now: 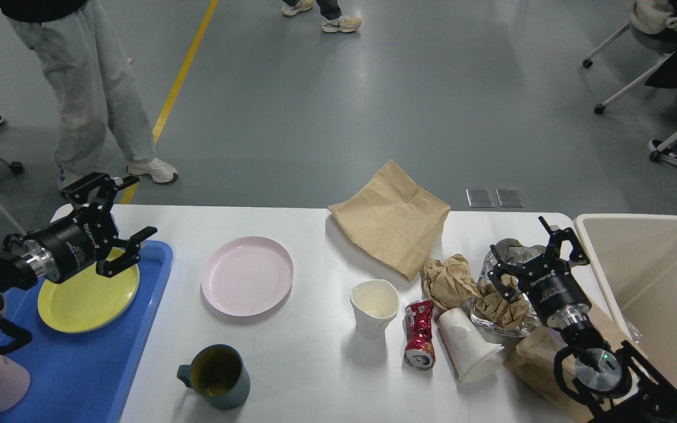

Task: Tidy desktop
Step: 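Raise the left gripper up off the blue tray, then move the left gripper over the yellow plate toward the dark teal mug, then grasp the dark teal mug with the left gripper, then carry the mug onto the blue tray and open the left gripper, then move the left gripper to the rim of the pink plate, then grip the pink plate rim with the left gripper and lift it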

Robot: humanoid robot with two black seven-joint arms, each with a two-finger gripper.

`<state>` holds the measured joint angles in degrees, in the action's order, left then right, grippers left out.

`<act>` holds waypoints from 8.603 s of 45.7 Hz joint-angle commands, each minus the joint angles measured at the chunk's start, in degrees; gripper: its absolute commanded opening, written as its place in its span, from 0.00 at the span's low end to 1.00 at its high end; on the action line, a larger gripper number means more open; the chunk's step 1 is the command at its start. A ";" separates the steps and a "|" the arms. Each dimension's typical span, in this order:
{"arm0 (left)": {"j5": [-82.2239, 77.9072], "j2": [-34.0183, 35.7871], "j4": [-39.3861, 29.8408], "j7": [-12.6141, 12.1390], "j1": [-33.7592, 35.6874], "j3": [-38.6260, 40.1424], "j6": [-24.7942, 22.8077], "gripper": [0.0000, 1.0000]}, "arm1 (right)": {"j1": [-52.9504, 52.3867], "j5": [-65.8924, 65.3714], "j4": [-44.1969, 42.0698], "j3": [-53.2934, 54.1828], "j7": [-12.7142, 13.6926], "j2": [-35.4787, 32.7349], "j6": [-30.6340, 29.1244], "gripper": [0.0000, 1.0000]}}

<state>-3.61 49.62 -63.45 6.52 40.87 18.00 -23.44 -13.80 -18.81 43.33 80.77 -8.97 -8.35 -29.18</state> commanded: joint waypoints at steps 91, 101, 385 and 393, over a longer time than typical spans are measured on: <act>25.40 -45.84 -29.45 1.65 64.52 -101.76 3.48 0.84 | 0.00 0.00 0.00 0.00 0.00 -0.09 -0.09 1.00; 31.30 -47.07 -26.55 1.56 56.25 -100.79 11.92 0.81 | 0.00 0.00 0.00 0.00 0.00 -0.09 -0.09 1.00; 51.78 -40.48 0.95 -8.63 42.46 -92.54 19.31 0.89 | 0.00 0.00 0.00 0.00 0.00 -0.09 -0.09 1.00; 51.08 -40.48 8.25 -8.45 34.72 -85.33 21.24 0.93 | 0.00 0.00 0.00 0.00 0.00 0.00 -0.09 1.00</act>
<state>47.84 9.09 -59.48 -1.82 79.65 -71.00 -3.28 -13.80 -18.80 43.33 80.77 -8.97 -8.43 -29.26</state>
